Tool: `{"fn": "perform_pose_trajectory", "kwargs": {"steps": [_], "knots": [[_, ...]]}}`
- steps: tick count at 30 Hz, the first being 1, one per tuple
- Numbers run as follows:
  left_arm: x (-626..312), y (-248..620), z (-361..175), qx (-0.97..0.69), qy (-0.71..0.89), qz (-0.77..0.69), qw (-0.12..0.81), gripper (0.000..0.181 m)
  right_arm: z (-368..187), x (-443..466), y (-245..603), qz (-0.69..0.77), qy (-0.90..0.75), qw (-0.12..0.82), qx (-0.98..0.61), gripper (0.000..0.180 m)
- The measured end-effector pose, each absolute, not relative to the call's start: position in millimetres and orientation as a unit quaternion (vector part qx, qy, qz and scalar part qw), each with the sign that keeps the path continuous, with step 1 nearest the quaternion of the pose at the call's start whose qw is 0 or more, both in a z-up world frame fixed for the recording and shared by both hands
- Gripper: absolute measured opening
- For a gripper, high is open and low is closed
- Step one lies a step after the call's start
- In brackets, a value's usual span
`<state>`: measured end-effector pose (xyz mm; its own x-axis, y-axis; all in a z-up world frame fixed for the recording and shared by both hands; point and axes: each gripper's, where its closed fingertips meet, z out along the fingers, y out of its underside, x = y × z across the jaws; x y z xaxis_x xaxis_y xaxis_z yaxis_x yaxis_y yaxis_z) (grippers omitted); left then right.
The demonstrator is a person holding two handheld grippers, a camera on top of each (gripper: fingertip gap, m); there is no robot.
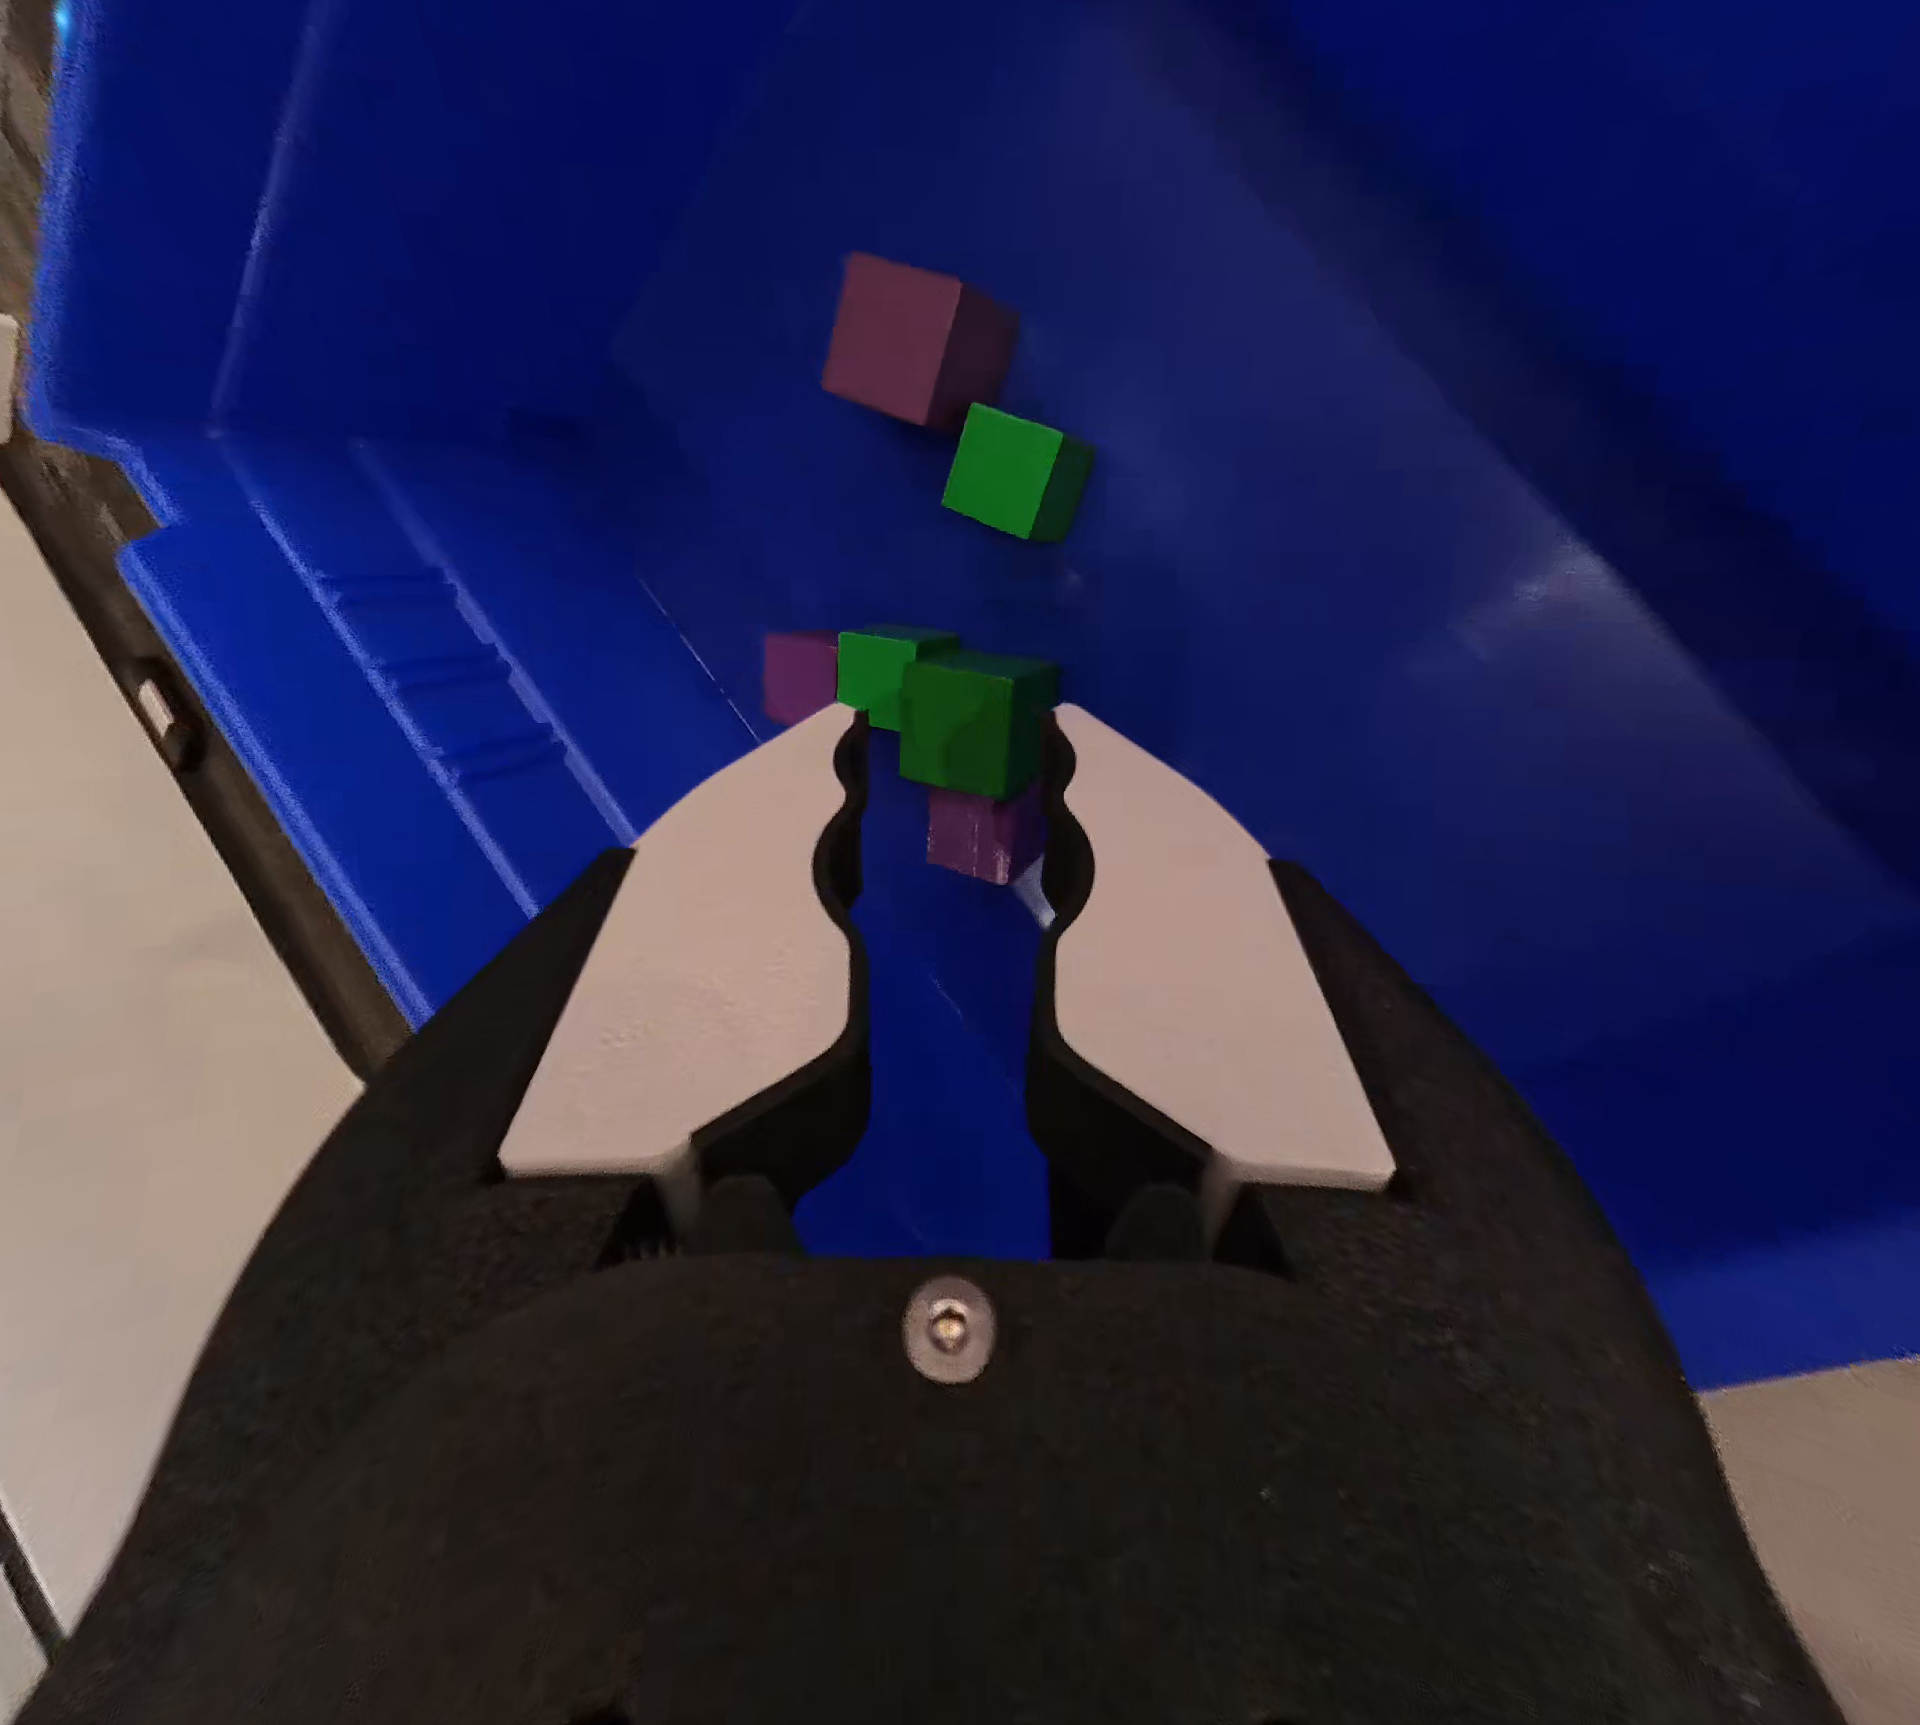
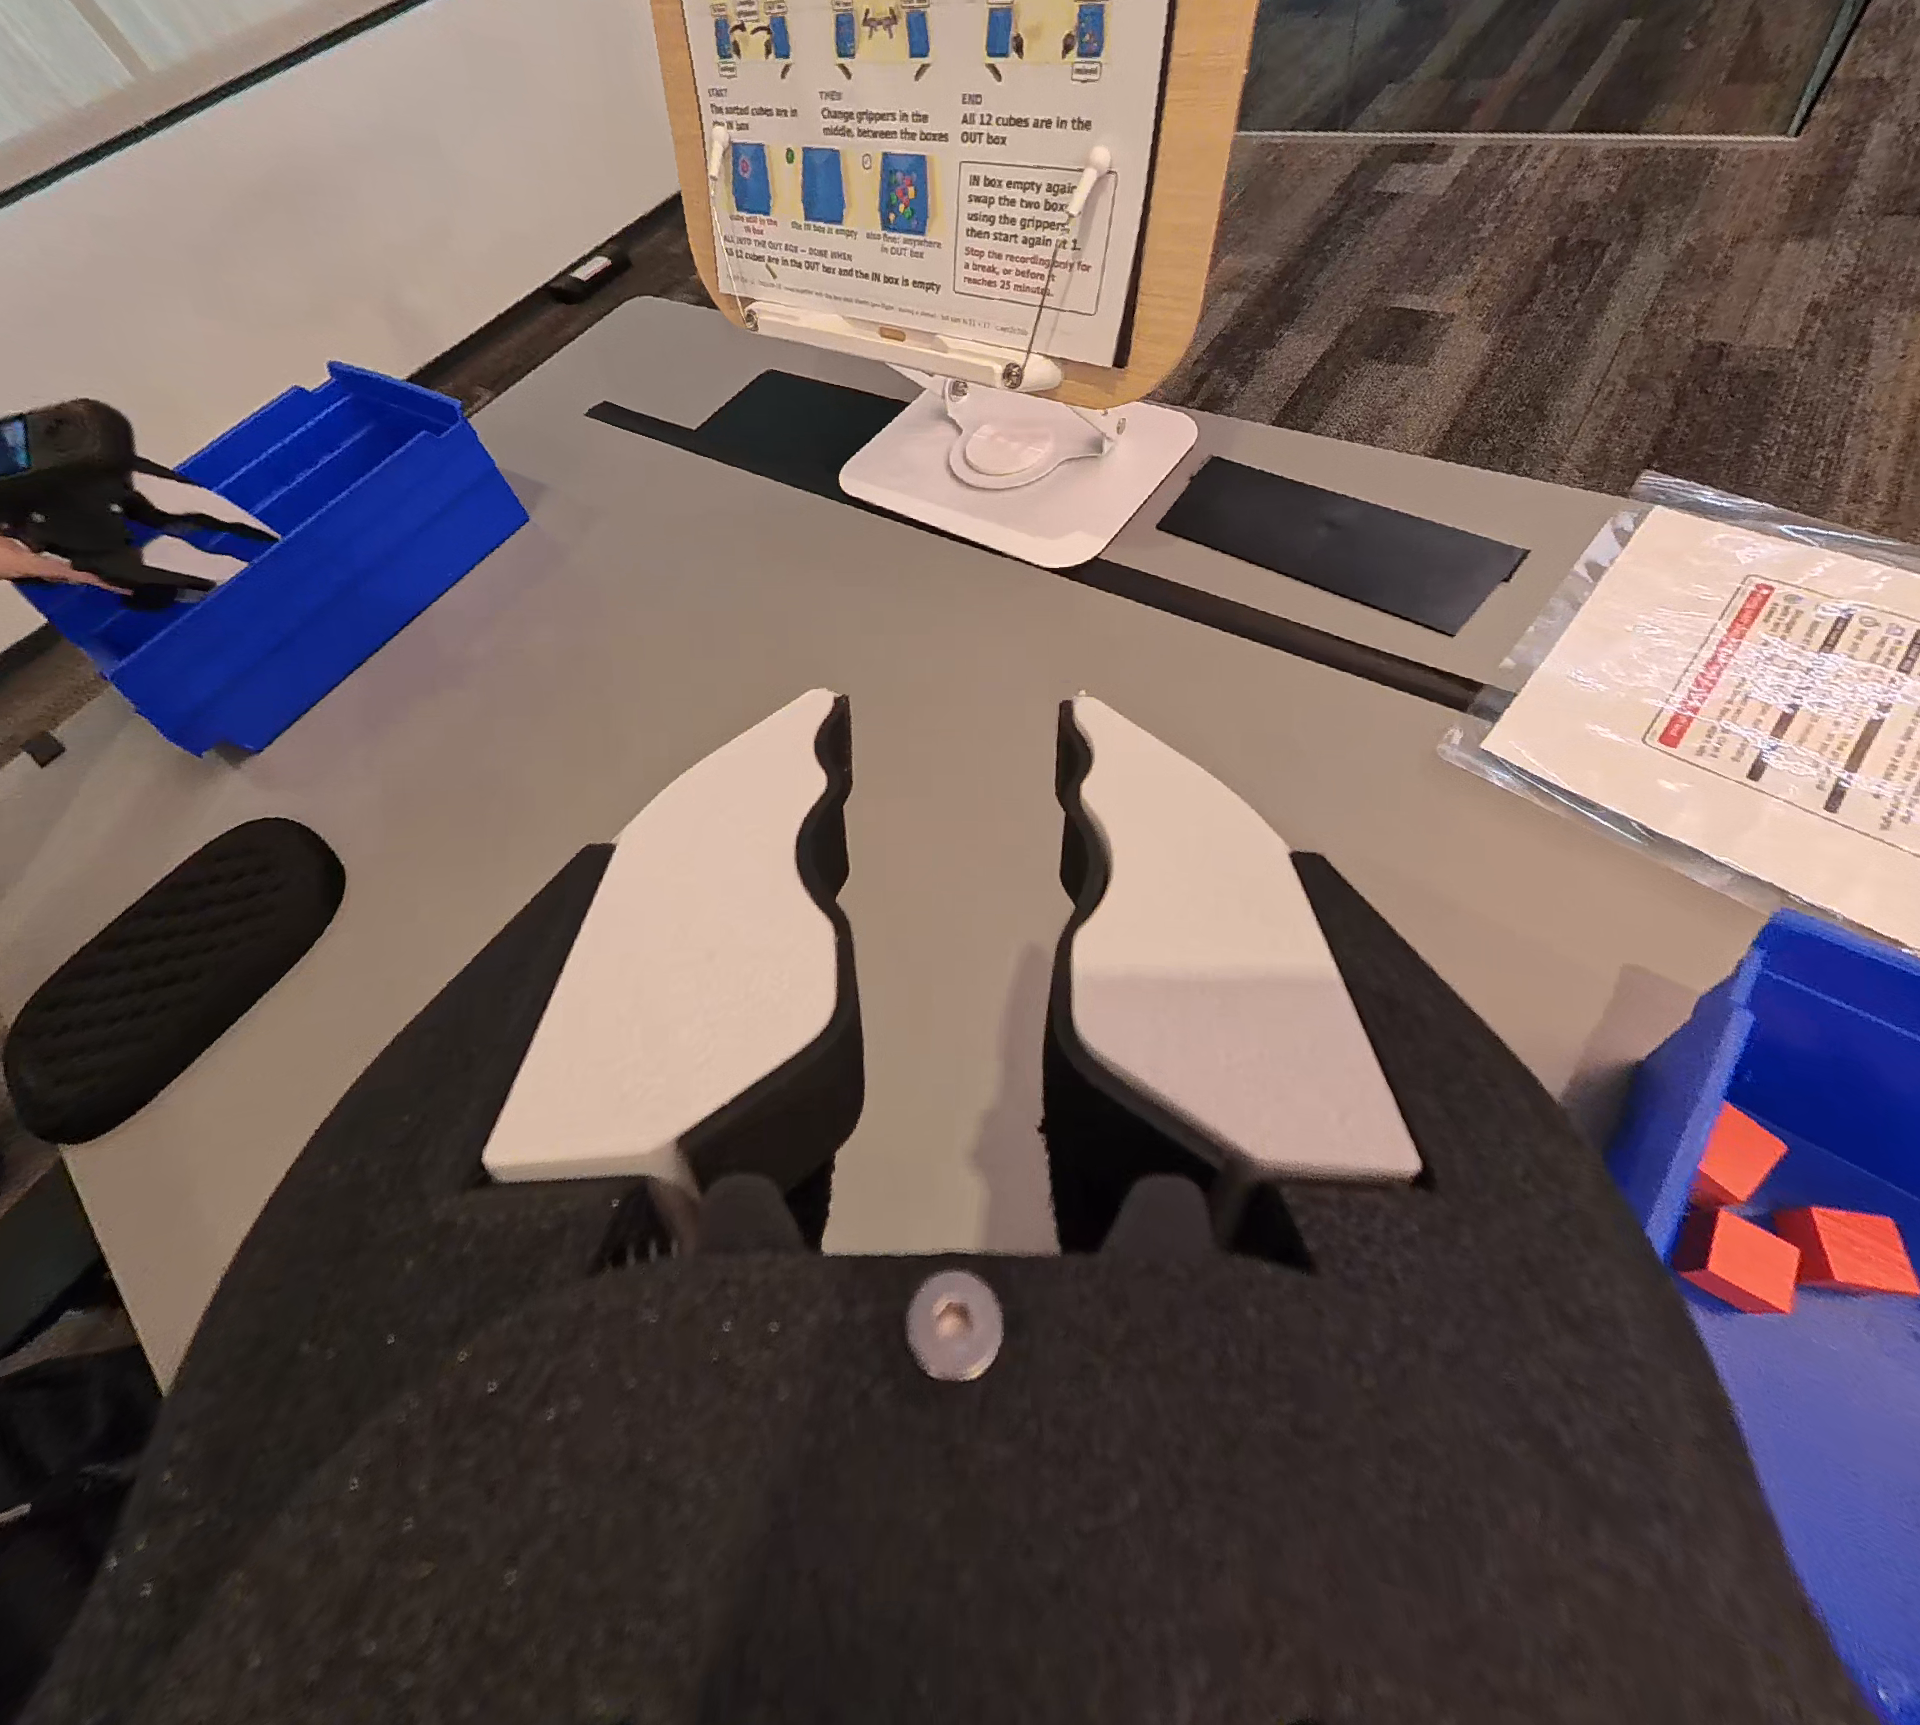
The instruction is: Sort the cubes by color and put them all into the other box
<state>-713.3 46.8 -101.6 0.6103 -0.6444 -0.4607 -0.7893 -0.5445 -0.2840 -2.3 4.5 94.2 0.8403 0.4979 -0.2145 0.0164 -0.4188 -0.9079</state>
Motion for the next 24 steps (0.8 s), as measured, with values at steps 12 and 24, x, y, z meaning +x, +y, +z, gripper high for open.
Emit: {"fn": "perform_pose_trajectory", "kwargs": {"steps": [12,24], "knots": [[-725.5,46.5,-128.7,-0.895,0.39,0.123,0.179,0.033,89.0,12.4,6.8,0.232,-0.14,0.51,-0.817,0.037],[-711.7,56.5,-113.2,-0.876,0.41,0.144,0.209,0.028,79.0,8.3,10.4,0.222,-0.153,0.489,-0.83,0.037]]}}
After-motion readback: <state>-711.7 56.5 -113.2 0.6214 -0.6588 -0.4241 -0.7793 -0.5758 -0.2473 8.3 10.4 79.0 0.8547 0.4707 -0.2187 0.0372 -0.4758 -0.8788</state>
